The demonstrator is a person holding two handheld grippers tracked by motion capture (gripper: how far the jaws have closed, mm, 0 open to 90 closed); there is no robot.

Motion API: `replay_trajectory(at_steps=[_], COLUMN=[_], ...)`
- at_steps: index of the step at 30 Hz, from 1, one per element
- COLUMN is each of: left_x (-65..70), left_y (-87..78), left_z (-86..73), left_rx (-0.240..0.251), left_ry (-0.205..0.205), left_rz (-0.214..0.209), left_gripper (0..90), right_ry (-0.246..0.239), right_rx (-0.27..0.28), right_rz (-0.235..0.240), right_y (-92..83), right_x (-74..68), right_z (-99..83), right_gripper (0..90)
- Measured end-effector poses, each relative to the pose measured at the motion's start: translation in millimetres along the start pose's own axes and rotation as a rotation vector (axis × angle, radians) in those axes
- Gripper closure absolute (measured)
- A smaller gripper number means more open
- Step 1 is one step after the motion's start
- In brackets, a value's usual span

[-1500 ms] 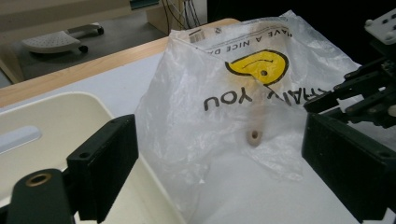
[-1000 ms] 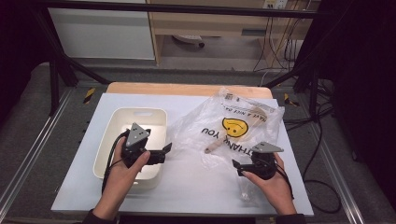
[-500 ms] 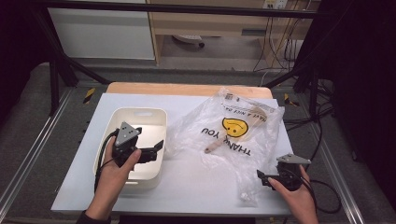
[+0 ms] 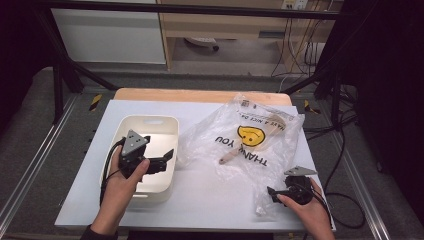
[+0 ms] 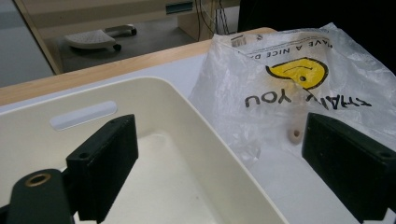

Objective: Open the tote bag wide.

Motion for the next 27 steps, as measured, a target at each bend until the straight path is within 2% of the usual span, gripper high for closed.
replay_trajectory(at_steps=[6, 14, 19, 23, 27], left_x=[0.2, 0.1, -3.2, -3.3, -1.4], left_y=[-1.5, -4.4, -5.6, -6.3, -6.1], left_z=[1.4, 4.0, 3.2, 4.5, 3.9], left_rx=[0.004, 0.013, 0.015, 0.018, 0.012], left_ry=[0.0, 0.002, -0.01, -0.004, 0.002], left_rz=[-0.002, -0.005, 0.002, 0.011, 0.008], left_gripper=[10.8, 10.8, 10.8, 10.9, 10.9], right_ry=[-0.015, -0.077, -0.119, -0.139, -0.132], right_rx=[0.028, 0.042, 0.036, 0.033, 0.028], right_rz=[0.004, 0.041, 0.057, 0.065, 0.071], right_y=[-2.5, -3.9, -1.5, -1.8, -4.8], right_x=[-2.4, -11.6, -18.1, -18.3, -16.5], right_z=[0.7, 4.7, 9.3, 10.3, 8.9], right_gripper=[28.0, 67.2, 87.2, 90.0, 90.0])
Point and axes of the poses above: each handheld gripper's, and its own axes: y roughly forward along the jaws, z roughly out of its top, x roughly to its right, the point moved 2 cm from there along y, roughly forward along the jaws, and after that the axes turned 4 degrees about -x, right-handed, at the moved point
